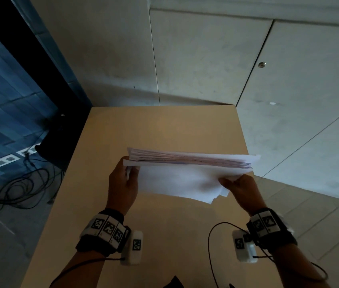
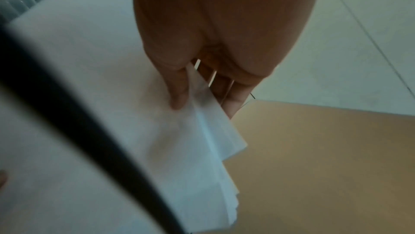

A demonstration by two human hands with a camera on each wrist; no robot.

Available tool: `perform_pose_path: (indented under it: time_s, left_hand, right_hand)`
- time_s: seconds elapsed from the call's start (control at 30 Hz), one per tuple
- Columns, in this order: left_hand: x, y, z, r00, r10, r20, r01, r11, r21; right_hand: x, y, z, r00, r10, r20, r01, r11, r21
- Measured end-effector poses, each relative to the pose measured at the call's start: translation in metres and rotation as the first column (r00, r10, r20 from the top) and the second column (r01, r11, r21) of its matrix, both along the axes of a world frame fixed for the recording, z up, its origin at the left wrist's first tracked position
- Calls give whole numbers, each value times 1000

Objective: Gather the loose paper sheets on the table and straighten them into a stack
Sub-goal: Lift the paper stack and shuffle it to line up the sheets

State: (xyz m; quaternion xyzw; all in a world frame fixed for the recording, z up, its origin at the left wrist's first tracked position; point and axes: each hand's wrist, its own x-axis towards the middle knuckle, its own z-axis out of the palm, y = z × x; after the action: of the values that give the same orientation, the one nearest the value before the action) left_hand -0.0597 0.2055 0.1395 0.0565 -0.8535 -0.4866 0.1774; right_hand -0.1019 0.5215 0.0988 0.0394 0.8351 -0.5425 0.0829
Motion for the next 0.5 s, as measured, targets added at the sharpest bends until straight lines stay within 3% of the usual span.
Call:
perform_pose_path:
  time_s: [0.1, 0.27, 0.5]
  left_hand:
    - [2, 2, -12, 997, 82, -2, -82, 996, -32]
    - [6, -4, -28, 982, 145, 121, -148, 989, 11]
    - [3, 9, -36, 976, 216, 41, -215, 976, -25]
  right_hand:
    - [7, -11, -9, 994, -107, 1, 106, 988, 113]
    - [13, -18, -2, 1000, -9, -16, 12, 989, 149]
    - [19, -45, -7, 990, -106, -93, 126, 959, 252]
